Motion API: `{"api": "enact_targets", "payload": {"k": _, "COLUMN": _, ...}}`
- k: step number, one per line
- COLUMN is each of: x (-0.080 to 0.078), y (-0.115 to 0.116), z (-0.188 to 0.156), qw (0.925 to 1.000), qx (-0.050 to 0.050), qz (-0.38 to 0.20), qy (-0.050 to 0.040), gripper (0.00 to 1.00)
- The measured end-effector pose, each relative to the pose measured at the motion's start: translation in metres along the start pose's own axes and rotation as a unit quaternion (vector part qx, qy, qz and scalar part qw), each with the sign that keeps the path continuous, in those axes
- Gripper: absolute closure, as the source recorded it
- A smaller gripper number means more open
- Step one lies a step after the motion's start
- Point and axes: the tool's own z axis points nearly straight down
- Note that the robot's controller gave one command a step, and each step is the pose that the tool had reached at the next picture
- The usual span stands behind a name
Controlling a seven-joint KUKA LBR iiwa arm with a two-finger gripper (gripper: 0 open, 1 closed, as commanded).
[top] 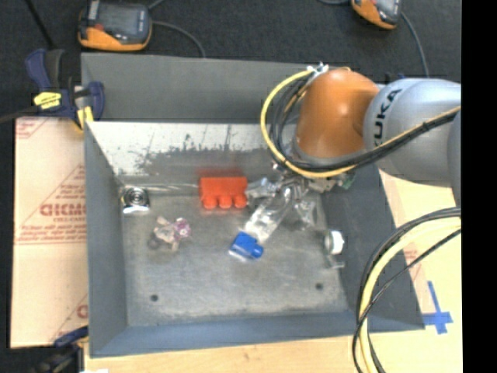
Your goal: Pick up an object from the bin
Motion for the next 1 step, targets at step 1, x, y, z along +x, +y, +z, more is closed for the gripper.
{"api": "enact_targets", "payload": {"k": 1, "x": -0.0006, "y": 0.0002, "z": -0.0002, "qw": 1.0, "qx": 0.0, "qz": 0.001, "qy": -0.0008, "gripper": 1.0}}
